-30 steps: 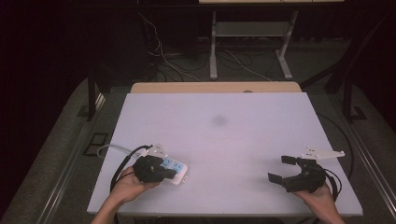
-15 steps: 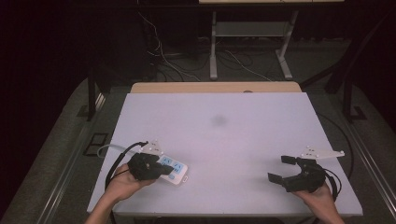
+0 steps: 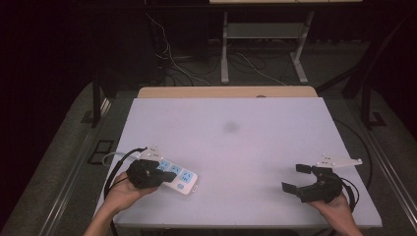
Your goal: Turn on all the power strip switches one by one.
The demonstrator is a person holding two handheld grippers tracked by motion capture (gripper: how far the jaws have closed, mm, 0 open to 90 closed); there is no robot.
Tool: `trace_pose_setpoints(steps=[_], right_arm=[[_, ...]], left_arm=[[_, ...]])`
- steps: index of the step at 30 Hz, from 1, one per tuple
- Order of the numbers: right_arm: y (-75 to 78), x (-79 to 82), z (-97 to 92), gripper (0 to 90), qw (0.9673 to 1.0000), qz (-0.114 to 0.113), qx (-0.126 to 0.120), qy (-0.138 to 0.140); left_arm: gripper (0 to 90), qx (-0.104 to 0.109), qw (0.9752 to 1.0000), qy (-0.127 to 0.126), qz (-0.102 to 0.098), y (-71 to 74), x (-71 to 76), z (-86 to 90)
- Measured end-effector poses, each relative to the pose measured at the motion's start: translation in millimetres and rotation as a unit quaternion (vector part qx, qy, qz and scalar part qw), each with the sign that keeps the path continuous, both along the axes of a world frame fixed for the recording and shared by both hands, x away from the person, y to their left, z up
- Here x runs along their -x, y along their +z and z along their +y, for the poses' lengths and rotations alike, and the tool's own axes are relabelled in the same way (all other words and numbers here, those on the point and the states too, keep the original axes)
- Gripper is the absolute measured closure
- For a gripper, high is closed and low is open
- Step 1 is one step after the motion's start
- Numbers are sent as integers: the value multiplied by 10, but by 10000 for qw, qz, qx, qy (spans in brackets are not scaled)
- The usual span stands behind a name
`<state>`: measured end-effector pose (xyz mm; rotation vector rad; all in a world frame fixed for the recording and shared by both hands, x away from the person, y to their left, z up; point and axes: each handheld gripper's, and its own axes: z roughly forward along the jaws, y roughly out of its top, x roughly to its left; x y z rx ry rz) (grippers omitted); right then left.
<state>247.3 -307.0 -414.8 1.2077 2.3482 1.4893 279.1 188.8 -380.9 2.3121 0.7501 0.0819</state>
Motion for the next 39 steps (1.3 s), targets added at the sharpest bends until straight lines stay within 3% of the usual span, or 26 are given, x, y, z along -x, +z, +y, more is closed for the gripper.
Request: trace_pose_setpoints(steps=[19,39], right_arm=[[-6,-1,6,8,10000,17,15,7],[-10,1,7,8,10000,18,35,23]], left_arm=[[893,-10,9997,228,38,-54,-63,133],[893,-256,9992,234,217,-188,-155,113]])
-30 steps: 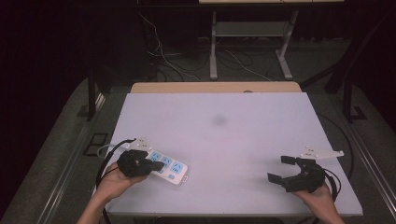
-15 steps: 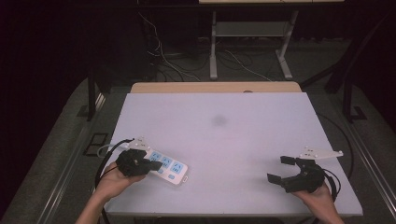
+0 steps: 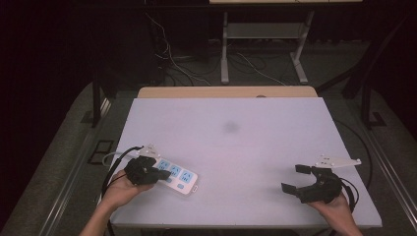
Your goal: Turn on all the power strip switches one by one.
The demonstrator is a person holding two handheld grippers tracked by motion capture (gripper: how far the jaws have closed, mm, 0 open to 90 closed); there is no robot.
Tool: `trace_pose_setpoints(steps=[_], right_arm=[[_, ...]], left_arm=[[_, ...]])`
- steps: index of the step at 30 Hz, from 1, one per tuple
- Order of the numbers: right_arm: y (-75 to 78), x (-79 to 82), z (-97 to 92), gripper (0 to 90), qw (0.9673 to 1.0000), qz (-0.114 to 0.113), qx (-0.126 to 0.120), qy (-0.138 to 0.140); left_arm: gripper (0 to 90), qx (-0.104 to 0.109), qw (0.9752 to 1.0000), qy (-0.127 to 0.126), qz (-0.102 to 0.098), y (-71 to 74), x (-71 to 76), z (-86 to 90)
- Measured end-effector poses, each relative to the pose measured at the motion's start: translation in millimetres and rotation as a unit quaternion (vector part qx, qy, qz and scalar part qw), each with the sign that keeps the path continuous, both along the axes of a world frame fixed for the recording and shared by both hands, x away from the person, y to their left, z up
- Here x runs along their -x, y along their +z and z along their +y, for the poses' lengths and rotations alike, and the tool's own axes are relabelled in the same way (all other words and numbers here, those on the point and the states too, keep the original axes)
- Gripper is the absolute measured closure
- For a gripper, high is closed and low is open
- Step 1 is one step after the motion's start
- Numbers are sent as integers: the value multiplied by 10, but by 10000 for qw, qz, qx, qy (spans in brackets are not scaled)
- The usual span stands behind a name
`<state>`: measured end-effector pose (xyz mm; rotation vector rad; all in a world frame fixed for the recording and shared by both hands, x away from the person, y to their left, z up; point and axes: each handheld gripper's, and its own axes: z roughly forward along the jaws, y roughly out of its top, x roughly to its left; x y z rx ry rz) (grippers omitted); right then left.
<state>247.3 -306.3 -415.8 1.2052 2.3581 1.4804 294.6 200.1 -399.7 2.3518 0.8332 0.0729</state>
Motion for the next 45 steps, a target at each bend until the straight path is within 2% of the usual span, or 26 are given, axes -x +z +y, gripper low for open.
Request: trace_pose_setpoints(steps=[10,13,23,29,45], right_arm=[[1,-1,-3,8,10000,-3,2,-3],[0,-1,-1,8,10000,-4,13,2],[-2,-2,1,8,10000,-16,31,21],[1,2,2,8,10000,-27,37,20],[7,9,-8,7,10000,-35,23,15]], left_arm=[[892,-26,10000,-19,42,-25,-6,-12],[892,47,9999,25,110,-35,-14,-1],[893,-29,9999,49,90,-40,-8,-12],[895,-23,9999,54,161,-49,-22,-10],[898,52,9996,106,265,-75,-50,3]])
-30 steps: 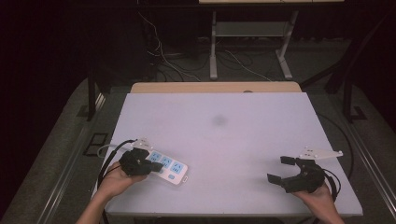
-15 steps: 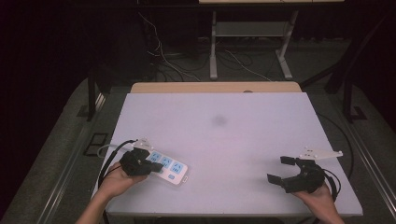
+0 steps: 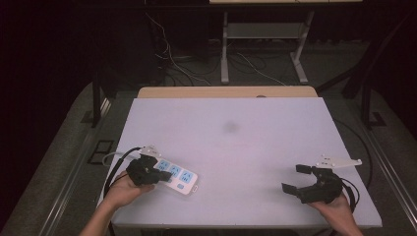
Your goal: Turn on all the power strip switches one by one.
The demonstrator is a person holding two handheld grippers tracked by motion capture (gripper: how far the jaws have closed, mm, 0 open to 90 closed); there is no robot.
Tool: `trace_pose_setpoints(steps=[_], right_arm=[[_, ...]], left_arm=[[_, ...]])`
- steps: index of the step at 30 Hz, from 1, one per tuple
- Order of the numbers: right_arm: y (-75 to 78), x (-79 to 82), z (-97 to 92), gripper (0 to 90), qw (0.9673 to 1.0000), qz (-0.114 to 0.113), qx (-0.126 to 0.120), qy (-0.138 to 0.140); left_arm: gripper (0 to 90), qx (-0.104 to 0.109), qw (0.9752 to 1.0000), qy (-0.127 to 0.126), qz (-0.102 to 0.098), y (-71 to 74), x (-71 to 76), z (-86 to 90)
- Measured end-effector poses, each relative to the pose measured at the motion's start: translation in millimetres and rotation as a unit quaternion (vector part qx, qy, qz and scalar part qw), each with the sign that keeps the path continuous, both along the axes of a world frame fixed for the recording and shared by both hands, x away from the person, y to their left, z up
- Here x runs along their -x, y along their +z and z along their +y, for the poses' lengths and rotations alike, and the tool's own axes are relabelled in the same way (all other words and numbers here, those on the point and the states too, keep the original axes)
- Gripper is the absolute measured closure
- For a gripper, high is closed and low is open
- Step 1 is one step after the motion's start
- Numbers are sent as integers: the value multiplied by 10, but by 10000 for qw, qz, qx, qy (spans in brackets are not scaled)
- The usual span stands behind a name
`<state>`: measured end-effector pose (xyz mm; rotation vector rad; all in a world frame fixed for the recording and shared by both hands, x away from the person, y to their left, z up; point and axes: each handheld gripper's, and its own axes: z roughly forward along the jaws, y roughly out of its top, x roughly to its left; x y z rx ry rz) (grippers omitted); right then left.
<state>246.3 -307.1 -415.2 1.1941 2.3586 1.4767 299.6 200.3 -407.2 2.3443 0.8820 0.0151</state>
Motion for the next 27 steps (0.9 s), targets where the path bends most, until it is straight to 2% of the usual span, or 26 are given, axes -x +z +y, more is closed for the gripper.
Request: trace_pose_setpoints(steps=[3,6,14,18,23,27], right_arm=[[-5,-5,-4,8,10000,9,5,-1],[-7,-9,-7,8,10000,6,6,-7],[-12,-10,-9,8,10000,14,16,-7],[-10,-12,-11,8,10000,30,6,-29],[-16,-15,-7,8,10000,52,14,-6],[-15,-14,-7,8,10000,51,6,-6]], left_arm=[[898,-44,10000,-10,-50,5,12,-9],[897,-160,9997,-23,-199,14,45,-40],[896,-151,9997,0,-215,14,52,-37],[896,-216,9991,-42,-357,23,82,-53],[895,-315,9986,-138,-412,42,118,-77],[895,-295,9983,-188,-475,57,147,-88]])
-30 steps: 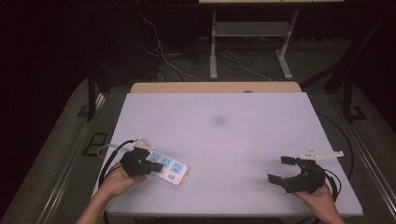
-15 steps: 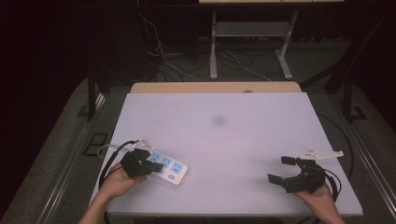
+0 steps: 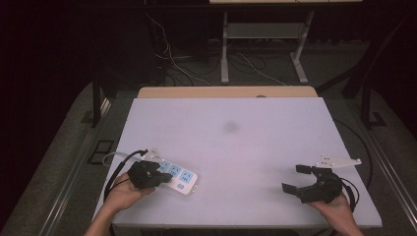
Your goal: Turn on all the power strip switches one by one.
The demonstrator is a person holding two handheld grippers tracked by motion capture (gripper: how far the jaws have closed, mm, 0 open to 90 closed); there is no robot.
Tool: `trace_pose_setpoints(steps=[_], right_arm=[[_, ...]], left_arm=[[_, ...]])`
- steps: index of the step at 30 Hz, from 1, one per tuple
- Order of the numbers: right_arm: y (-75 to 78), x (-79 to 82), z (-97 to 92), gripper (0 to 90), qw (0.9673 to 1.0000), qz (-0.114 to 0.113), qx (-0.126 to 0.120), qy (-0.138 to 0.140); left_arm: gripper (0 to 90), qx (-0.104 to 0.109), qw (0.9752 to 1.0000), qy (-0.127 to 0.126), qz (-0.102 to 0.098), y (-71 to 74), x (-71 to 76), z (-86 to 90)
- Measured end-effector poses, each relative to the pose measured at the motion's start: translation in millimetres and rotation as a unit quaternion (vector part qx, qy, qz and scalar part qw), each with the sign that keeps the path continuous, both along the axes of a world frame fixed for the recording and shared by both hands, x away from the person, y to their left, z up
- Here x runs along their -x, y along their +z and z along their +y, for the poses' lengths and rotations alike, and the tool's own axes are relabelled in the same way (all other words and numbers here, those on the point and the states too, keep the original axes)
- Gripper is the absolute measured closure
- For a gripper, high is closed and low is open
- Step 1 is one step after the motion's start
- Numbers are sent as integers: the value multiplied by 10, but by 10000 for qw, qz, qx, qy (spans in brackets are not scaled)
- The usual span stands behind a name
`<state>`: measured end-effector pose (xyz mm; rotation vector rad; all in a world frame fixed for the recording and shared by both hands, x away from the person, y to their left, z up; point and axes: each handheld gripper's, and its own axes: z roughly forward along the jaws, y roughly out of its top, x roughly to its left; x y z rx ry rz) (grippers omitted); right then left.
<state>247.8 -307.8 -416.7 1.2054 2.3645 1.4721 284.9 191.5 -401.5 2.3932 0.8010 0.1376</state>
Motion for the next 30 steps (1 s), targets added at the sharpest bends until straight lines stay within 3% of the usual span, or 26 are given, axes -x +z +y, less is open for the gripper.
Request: trace_pose_setpoints(steps=[14,30], right_arm=[[-4,-8,3,8,10000,1,2,-4],[-7,-15,6,8,10000,14,4,-3]], left_arm=[[895,102,9996,51,-243,214,40,106],[894,144,9991,316,-256,298,-44,262]])
